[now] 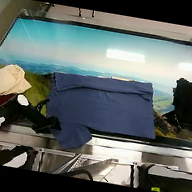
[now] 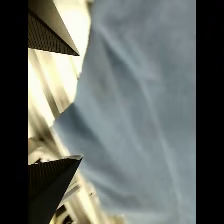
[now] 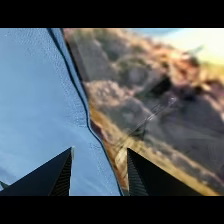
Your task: Fold the shirts.
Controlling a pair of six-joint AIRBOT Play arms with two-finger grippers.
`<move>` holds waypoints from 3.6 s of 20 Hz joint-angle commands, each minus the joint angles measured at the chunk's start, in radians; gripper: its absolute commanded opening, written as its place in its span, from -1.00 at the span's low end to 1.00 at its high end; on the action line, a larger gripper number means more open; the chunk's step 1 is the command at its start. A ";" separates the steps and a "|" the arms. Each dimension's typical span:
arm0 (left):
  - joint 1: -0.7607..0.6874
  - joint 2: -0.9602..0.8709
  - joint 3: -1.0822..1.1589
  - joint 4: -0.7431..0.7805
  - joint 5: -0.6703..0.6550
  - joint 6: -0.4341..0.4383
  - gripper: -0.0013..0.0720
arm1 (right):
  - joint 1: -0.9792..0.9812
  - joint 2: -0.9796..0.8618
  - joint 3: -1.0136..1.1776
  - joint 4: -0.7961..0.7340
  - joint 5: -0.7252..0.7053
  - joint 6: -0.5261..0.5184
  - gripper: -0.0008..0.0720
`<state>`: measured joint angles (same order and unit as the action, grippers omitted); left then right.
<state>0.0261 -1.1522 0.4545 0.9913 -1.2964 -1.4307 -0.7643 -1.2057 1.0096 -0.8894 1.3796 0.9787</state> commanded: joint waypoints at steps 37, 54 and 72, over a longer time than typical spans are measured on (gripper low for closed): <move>0.217 0.128 0.482 -0.119 -0.090 0.185 -0.89 | 0.058 0.098 -0.168 0.230 0.020 -0.110 -0.93; 0.003 -0.861 1.430 0.012 -0.124 0.184 -0.88 | 0.360 -0.267 0.185 0.557 -0.436 -0.318 -0.46; -0.049 -0.817 1.533 0.000 -0.271 0.061 0.92 | 0.343 -0.389 0.331 0.409 -0.264 -0.077 -0.25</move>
<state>0.0181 -1.9720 1.9888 0.9924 -1.5604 -1.3586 -0.4263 -1.5711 1.3403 -0.5537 1.1030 0.9405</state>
